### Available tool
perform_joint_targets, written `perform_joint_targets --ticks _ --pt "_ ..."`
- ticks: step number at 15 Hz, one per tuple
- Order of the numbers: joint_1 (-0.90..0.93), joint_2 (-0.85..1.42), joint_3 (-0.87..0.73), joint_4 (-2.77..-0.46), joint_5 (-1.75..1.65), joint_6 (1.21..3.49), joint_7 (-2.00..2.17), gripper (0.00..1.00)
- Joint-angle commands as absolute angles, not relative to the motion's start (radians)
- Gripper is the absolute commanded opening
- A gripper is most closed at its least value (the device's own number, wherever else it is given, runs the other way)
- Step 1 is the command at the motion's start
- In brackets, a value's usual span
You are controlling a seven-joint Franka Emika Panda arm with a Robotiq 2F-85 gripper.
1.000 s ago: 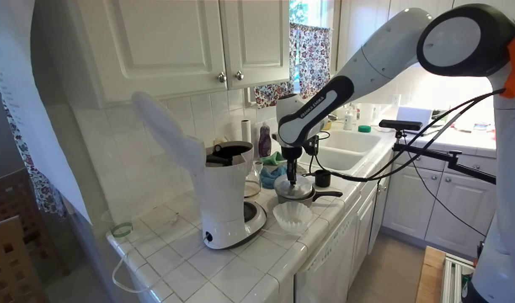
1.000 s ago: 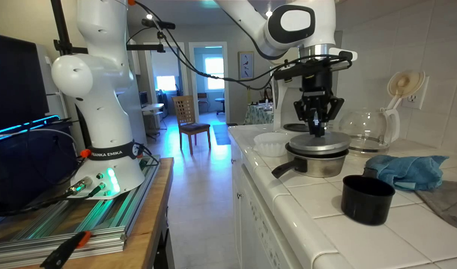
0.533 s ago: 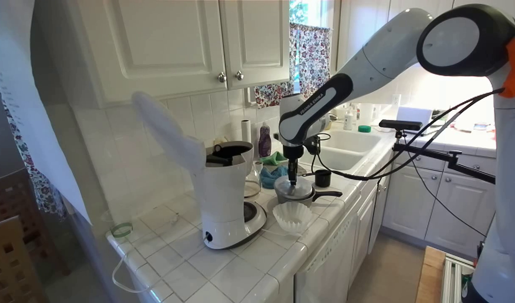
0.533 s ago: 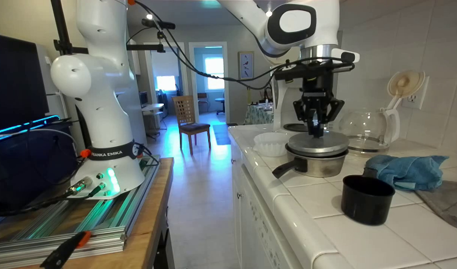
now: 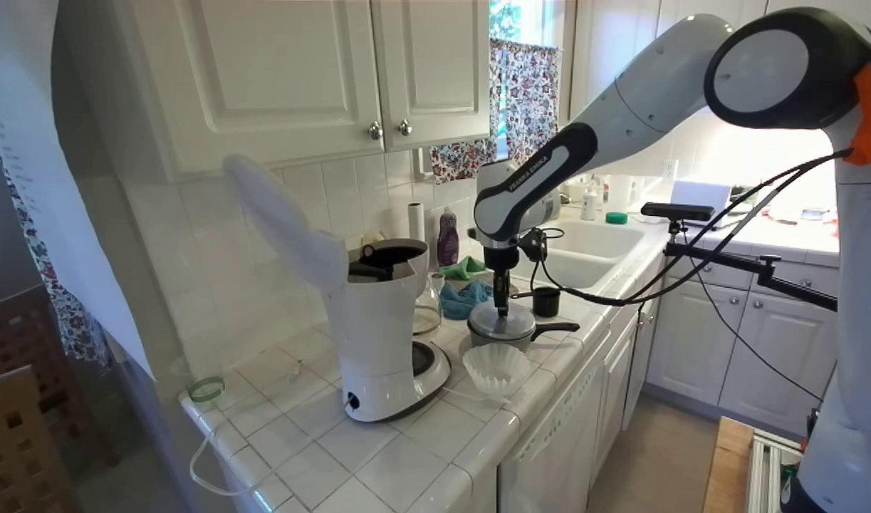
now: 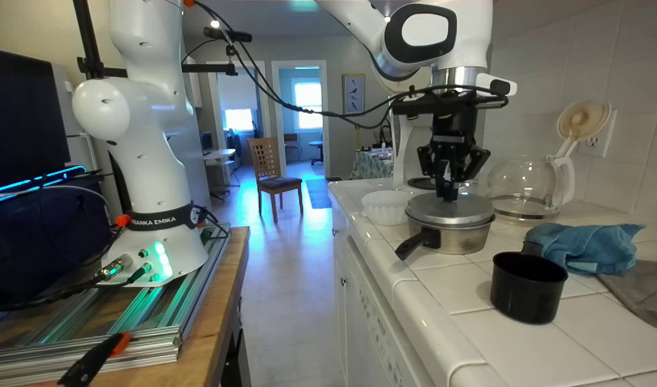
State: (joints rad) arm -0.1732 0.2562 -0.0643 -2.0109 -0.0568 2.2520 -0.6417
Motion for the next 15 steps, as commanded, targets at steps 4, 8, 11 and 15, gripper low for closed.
perform_joint_targets --ticks 4,8,11,15 --pt "-0.187 0.283 -0.068 -1.965 -0.047 2.226 -0.635 0.51" --pt "-0.191 0.264 -0.070 -1.969 -0.029 2.264 -0.616 0.79" --pt "-0.204 0.234 -0.065 -1.982 0.041 2.287 -0.572 0.98" --pt "-0.205 0.208 -0.067 -1.982 0.135 2.252 -0.494 1.00"
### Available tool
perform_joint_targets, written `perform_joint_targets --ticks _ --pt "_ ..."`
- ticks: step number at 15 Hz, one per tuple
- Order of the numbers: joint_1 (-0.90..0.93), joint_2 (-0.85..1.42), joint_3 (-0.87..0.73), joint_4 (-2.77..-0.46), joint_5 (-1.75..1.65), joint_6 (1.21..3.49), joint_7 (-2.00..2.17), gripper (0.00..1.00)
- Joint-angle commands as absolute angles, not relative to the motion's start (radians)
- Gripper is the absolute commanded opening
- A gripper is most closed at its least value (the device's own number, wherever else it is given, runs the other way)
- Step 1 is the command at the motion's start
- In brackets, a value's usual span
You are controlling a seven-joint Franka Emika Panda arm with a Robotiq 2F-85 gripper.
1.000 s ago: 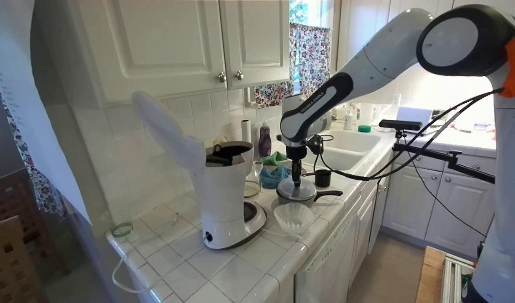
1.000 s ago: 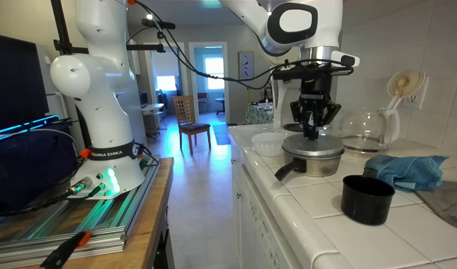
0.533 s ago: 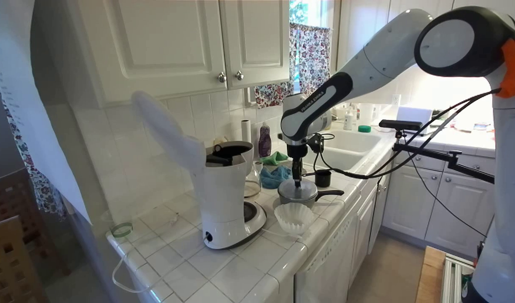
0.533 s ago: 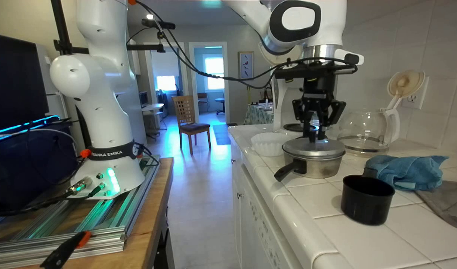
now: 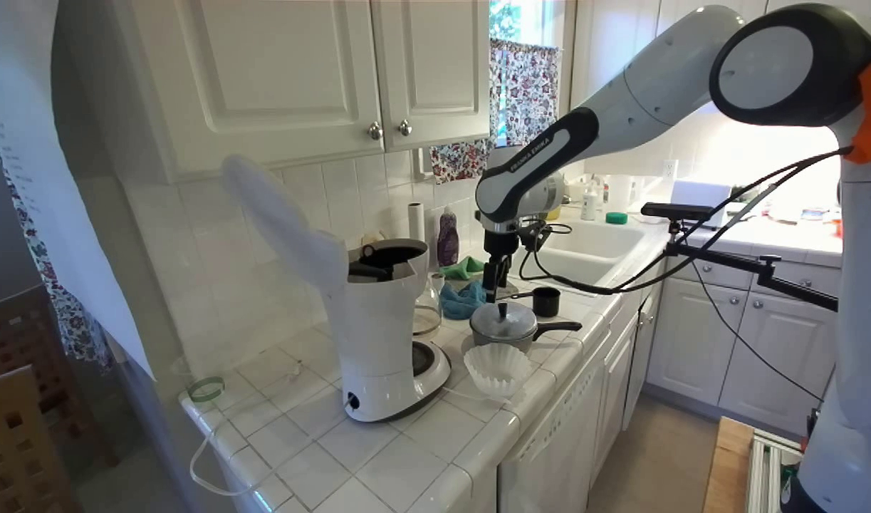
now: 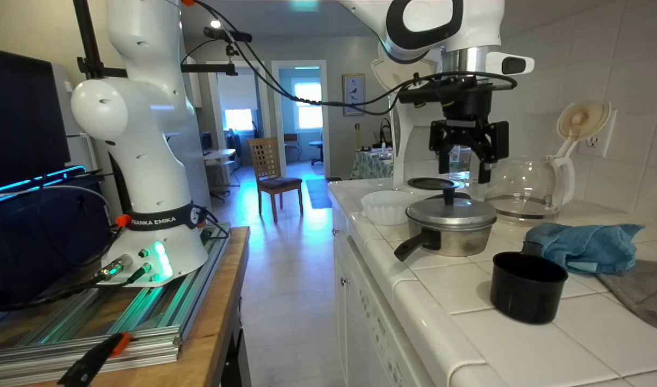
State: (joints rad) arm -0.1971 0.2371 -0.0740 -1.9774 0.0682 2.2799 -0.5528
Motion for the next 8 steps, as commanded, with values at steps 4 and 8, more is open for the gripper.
perform_joint_targets --ticks 4,8 --pt "-0.188 0.177 -0.076 -2.002 0.136 2.243 -0.386 1.00" --pt "-0.188 0.204 -0.077 -1.981 0.113 2.261 -0.401 1.00"
